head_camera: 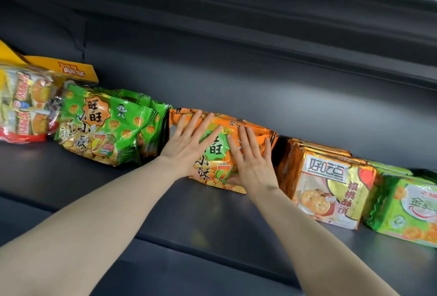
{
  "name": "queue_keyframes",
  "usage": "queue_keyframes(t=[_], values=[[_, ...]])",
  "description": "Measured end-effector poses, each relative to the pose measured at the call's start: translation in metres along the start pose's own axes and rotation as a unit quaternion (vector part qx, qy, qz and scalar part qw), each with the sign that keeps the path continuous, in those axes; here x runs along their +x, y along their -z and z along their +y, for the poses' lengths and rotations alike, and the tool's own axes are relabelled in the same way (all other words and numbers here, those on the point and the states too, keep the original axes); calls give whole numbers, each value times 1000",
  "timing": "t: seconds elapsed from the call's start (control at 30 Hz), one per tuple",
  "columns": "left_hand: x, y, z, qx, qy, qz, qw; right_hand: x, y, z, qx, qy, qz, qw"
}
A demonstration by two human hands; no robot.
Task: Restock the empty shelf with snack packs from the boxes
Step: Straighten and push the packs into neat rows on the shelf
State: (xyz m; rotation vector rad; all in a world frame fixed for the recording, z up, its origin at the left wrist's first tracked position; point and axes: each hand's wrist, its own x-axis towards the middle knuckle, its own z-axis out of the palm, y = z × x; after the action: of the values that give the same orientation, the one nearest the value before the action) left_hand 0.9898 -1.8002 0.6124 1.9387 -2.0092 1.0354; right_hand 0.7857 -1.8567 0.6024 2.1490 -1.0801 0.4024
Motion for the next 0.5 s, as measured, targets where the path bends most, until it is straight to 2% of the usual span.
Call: queue_keyframes(t=[0.1, 0.27, 0.43, 0.5], values=[[1, 1, -1, -3, -3, -4, 1000, -1, 10, -2, -17, 4, -20, 1000], [-26, 5, -19, -34, -33, 32, 998, -17, 35, -13, -38, -13, 19, 999], [-71, 20, -66, -67, -73, 75, 992, -30, 76, -63, -58, -57, 57, 995], [-91, 32, -89, -93, -84, 87, 988, -34, 97, -92, -54, -80, 45, 994]])
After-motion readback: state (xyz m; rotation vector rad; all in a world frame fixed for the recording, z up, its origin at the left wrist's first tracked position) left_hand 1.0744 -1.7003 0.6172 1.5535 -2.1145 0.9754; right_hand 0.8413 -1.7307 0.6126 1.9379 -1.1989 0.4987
